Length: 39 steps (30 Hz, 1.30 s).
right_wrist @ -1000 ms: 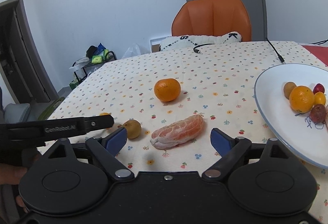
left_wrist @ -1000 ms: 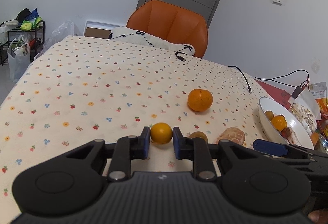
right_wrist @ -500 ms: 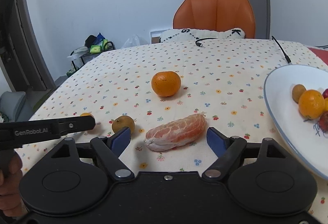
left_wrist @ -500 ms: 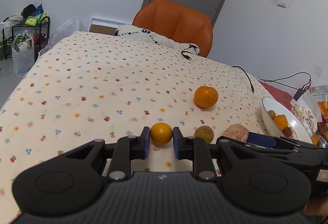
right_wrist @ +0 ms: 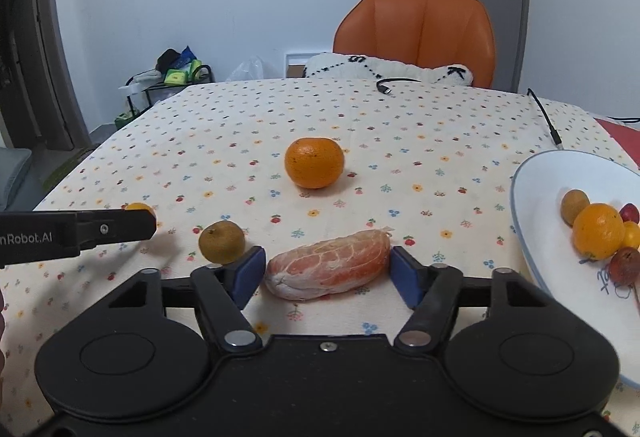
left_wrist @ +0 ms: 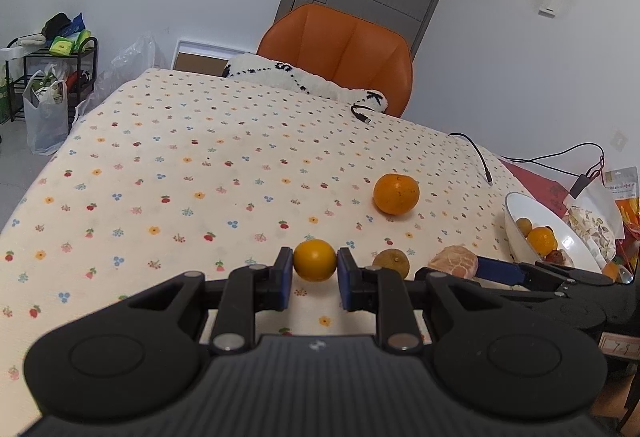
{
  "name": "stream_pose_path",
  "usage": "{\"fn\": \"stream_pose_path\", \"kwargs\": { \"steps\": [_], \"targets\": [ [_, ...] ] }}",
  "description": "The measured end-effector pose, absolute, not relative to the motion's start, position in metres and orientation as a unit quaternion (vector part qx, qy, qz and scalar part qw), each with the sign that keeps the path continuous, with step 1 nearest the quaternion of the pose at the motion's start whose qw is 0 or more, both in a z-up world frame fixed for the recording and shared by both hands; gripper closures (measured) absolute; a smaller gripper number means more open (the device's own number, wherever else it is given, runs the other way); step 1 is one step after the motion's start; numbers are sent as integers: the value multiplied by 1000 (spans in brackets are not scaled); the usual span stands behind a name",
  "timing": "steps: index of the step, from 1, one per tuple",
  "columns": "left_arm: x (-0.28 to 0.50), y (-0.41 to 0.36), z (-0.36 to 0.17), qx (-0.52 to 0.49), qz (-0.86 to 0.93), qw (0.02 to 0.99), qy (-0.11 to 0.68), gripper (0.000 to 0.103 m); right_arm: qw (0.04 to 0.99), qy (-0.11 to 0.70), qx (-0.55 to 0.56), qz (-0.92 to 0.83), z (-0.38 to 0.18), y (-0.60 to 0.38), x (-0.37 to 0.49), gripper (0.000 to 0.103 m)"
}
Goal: Organize fruits
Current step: 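Grasp the peeled pomelo segment with the right tool, then carry the kumquat and pomelo segment over the white plate with both tools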
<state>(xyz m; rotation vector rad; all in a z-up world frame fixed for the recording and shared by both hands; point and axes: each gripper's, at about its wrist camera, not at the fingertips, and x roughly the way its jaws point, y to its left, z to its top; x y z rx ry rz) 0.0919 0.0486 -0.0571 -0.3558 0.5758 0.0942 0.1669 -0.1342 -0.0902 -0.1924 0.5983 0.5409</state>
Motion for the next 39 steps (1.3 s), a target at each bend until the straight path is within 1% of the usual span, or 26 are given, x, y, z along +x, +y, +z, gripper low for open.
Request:
{"fn": "stream_pose_path", "kwargs": {
  "steps": [5, 30, 39],
  "targets": [
    [90, 43, -51, -169, 42, 945, 278, 81, 914, 287, -85, 273, -87, -140, 158, 41],
    [98, -2, -28, -149, -3, 954, 259, 81, 937, 230, -29, 261, -45, -198, 128, 41],
    [104, -21, -24, -143, -20, 956, 256, 81, 945, 223, -15, 239, -40, -224, 127, 41]
  ]
}}
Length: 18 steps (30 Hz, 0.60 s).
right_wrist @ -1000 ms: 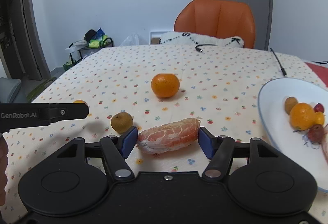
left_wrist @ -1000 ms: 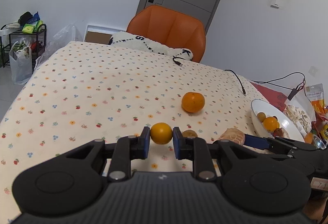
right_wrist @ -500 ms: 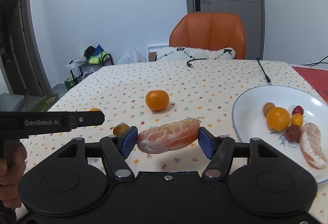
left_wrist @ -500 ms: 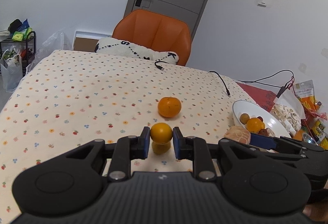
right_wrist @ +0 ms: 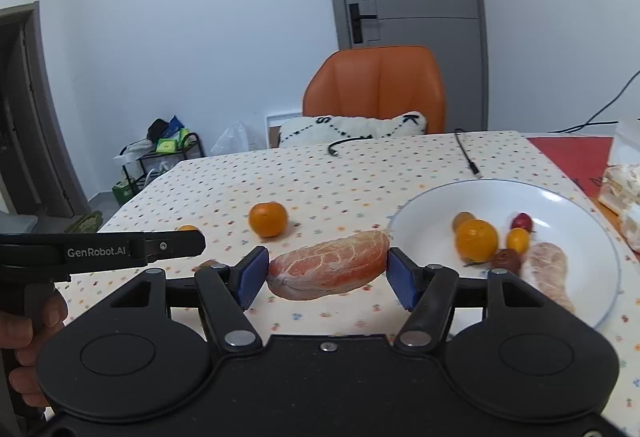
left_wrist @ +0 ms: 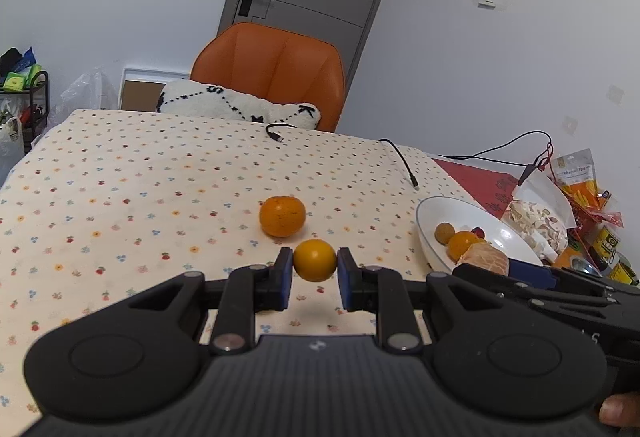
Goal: Organize fruits
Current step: 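Carry the kumquat and pomelo segment over the white plate with both tools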
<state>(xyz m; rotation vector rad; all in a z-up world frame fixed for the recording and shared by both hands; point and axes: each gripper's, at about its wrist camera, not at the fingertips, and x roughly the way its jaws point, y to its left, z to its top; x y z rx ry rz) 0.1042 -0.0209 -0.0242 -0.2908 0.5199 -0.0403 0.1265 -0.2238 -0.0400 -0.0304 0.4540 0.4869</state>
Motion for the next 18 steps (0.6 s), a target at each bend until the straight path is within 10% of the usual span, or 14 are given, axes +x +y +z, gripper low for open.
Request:
{"fn": "stream_pose_path", "kwargs": {
  "steps": [18],
  "targets": [
    [120, -50, -21, -134, -56, 956, 254, 81, 957, 227, 5, 179, -42, -268, 134, 41]
  ]
}}
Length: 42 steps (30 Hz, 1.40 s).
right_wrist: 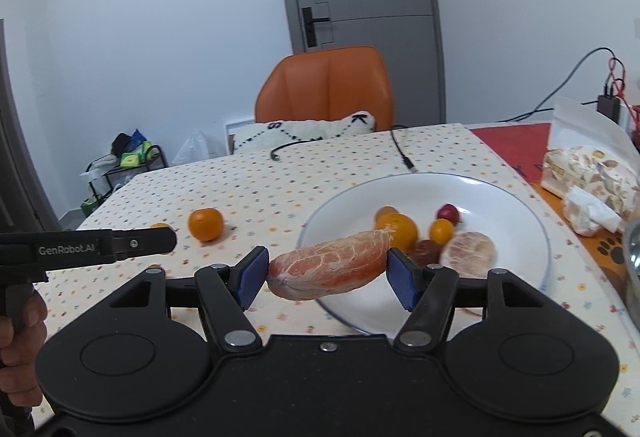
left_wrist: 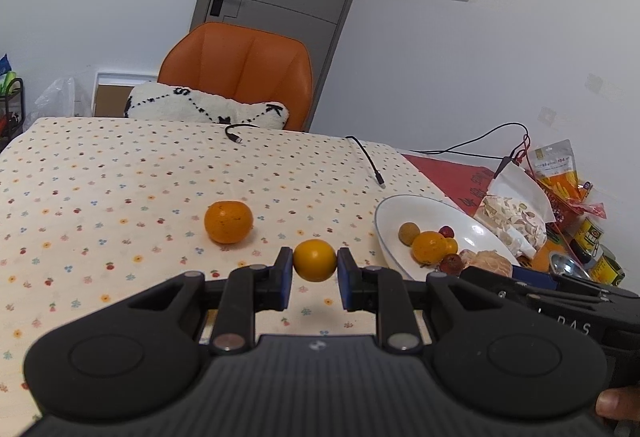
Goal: Organize fruits
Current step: 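Carry the kumquat and pomelo segment over the white plate with both tools, then open both tools to drop the kumquat and pomelo segment onto the plate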
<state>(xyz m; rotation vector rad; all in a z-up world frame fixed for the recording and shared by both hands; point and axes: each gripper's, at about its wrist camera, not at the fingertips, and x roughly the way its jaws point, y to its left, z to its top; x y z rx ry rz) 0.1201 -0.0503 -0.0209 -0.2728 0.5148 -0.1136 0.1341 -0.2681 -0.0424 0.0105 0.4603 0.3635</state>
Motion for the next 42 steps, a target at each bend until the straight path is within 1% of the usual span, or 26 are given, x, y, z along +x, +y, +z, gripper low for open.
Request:
{"fn": "stream_pose_path", "kwargs": {
  "steps": [16, 21, 23, 24, 42],
  "targets": [
    [136, -78, -20, -119, -84, 955, 258, 81, 965, 229, 26, 124, -45, -299, 143, 41],
    [141, -86, -19, -115, -91, 955, 259, 81, 963, 238, 38, 122, -48, -306, 146, 36],
    [144, -91, -19, -113, -95, 955, 259, 81, 964, 234, 40, 120, -47, -309, 145, 31],
    [145, -94, -19, -111, -97, 955, 259, 81, 965, 233, 40, 118, -47, -310, 145, 30],
    [162, -137, -17, -97, -136, 950, 264, 81, 963, 238, 47, 114, -45, -339, 131, 30]
  ]
}}
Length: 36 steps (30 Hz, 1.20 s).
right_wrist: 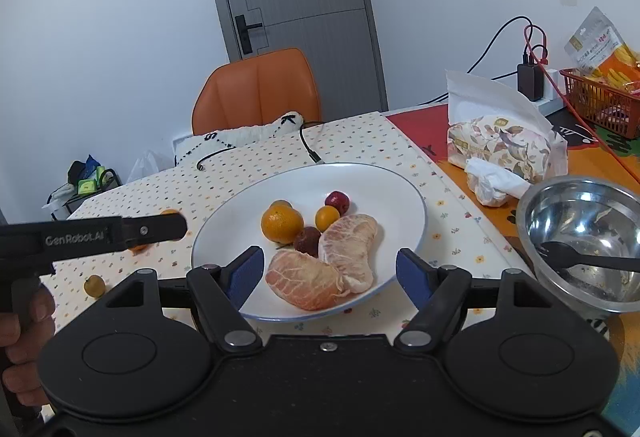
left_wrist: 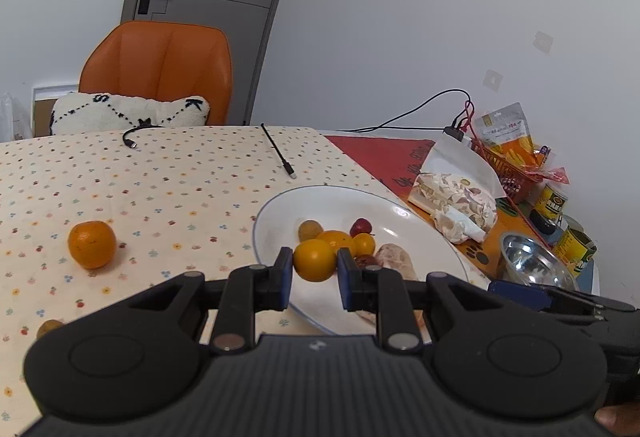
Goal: Organize fruits
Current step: 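Open both tools to drop the kumquat and pomelo segment onto the plate, then move both open tools back toward the remaining mandarin and kumquat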
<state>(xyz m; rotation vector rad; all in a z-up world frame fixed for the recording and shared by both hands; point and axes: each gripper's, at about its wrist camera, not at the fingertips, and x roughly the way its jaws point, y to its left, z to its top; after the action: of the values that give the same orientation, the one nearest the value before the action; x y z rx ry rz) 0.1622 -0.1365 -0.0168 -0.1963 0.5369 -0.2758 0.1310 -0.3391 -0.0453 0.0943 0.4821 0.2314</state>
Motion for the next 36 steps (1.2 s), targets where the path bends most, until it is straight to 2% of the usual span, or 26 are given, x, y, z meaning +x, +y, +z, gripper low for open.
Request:
{"fn": "stream_pose_path", "kwargs": {
  "steps": [4, 12, 15, 17, 22, 36],
  "targets": [
    [163, -141, -15, -97, -142, 949, 264, 81, 963, 238, 48, 116, -46, -341, 130, 30],
    [159, -132, -15, -103, -133, 949, 268, 66, 962, 238, 49, 127, -47, -334, 130, 30],
    [156, -126, -14, -105, -122, 950, 269, 54, 961, 237, 50, 131, -47, -331, 130, 30],
    [154, -121, -13, -103, -114, 951, 268, 42, 960, 238, 53, 135, -47, -330, 130, 30],
    [147, -109, -11, -100, -94, 955, 263, 25, 960, 236, 54, 142, -46, -325, 130, 30],
    [127, -77, -9, -109, -64, 957, 261, 23, 957, 228, 64, 165, -42, -312, 128, 19]
  ]
}}
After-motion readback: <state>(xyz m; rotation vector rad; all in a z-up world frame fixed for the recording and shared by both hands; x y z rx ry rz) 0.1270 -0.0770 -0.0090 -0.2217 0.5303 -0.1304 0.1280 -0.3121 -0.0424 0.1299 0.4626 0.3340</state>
